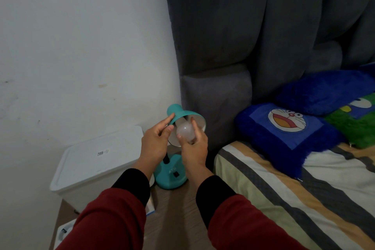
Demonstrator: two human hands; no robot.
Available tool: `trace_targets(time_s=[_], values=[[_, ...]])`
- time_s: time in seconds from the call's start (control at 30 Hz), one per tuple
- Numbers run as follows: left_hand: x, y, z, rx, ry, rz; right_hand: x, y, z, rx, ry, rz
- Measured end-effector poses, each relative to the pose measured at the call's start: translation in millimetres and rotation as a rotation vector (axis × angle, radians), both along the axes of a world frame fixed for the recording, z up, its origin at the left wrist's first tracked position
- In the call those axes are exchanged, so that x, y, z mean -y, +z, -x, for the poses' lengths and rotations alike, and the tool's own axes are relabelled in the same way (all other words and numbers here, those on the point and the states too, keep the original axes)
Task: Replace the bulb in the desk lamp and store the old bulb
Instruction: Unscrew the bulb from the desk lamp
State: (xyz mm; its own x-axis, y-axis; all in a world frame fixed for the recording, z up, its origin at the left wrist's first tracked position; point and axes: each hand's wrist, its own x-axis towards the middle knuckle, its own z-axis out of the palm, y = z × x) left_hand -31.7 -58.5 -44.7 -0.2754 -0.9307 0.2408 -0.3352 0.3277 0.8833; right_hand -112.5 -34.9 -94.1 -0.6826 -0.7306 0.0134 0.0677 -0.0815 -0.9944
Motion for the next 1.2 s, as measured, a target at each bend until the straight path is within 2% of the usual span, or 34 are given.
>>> trace_targets(time_s=[0.13, 0.3, 0.43, 0.57, 0.7, 0.87, 1.0, 1.2], values=[[0, -1, 1, 0.002, -0.002, 0.005, 0, 2, -1, 0.144, -0.034, -0.009], [3, -3, -1, 0.022, 0.007, 0.005, 1, 0, 0, -0.027, -0.068, -0.035], [2, -2, 1, 0.004, 0.01, -0.01, 1, 1, -5, 0.018, -0.107, -0.05], [3, -3, 0, -0.002, 0.01, -0.012, 1, 3, -2, -0.036, -0.089, -0.035], [2, -3, 1, -0.012, 0.004, -0.012, -2, 5, -4, 0.188, -0.004, 0.022], [4, -4, 0, -0.005, 0.017, -0.011, 1, -3, 1, -0.028, -0.017, 0.023], [3, -4, 3, -0.005, 0.021, -0.01, 3, -4, -2, 0.132, -0.034, 0.045], [5, -4, 2, 0.013, 0.03, -0.002, 5, -5, 4, 0.055, -0.05, 0.019]])
